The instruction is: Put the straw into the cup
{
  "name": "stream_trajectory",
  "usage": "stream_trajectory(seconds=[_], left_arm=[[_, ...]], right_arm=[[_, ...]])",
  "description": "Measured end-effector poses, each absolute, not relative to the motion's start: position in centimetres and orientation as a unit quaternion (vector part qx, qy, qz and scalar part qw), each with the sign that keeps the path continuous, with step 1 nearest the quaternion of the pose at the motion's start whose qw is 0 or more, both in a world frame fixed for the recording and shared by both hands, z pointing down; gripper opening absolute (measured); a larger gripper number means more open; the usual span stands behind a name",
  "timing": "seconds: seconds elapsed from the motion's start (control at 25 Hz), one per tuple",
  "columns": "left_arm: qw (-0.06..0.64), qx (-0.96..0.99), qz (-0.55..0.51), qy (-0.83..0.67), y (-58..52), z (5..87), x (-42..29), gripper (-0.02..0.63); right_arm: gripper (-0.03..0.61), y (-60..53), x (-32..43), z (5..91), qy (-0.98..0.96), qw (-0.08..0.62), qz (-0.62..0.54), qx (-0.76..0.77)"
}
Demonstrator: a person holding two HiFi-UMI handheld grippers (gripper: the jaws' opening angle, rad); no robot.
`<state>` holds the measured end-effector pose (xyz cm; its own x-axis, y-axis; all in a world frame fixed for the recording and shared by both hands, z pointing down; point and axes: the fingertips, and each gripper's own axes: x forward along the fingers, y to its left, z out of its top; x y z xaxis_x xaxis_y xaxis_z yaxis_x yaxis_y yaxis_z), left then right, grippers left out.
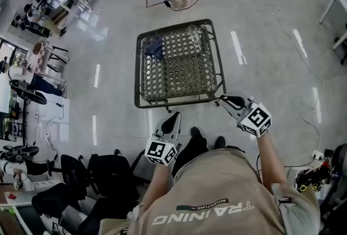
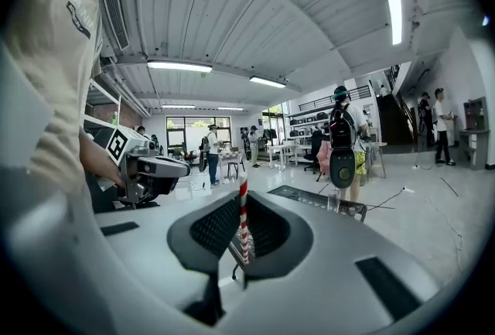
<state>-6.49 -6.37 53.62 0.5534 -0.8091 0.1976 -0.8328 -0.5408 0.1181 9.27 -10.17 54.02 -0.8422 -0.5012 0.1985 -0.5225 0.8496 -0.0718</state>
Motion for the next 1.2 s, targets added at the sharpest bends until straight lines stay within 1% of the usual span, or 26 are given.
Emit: stream_trajectory(seconds=[0.2, 0.44, 0.92, 1.2], left_arm=[[0.117, 0.877, 0.045, -0.465, -8.7, 54.7, -7.0, 0.017], [0.119, 0.886, 0.029, -0.447, -14.3, 55.1, -8.3, 0.017], [0.095, 0.918, 0.02, -0.384, -28.2, 52.0, -14.0, 0.017], [0.109, 0.929, 0.022, -0.354, -33.6, 53.1, -16.4, 0.017]], right_arm=[[0.037, -11.9, 8.9, 55.2, -0.954, 0.102, 0.075, 0.271], [0.037, -16.5, 8.2, 55.5, -0.946, 0.115, 0.072, 0.295], [0.037, -28.8, 1.7, 51.9, -0.931, 0.125, 0.047, 0.339], [0.037, -33.9, -0.6, 51.3, -0.92, 0.129, 0.046, 0.366]])
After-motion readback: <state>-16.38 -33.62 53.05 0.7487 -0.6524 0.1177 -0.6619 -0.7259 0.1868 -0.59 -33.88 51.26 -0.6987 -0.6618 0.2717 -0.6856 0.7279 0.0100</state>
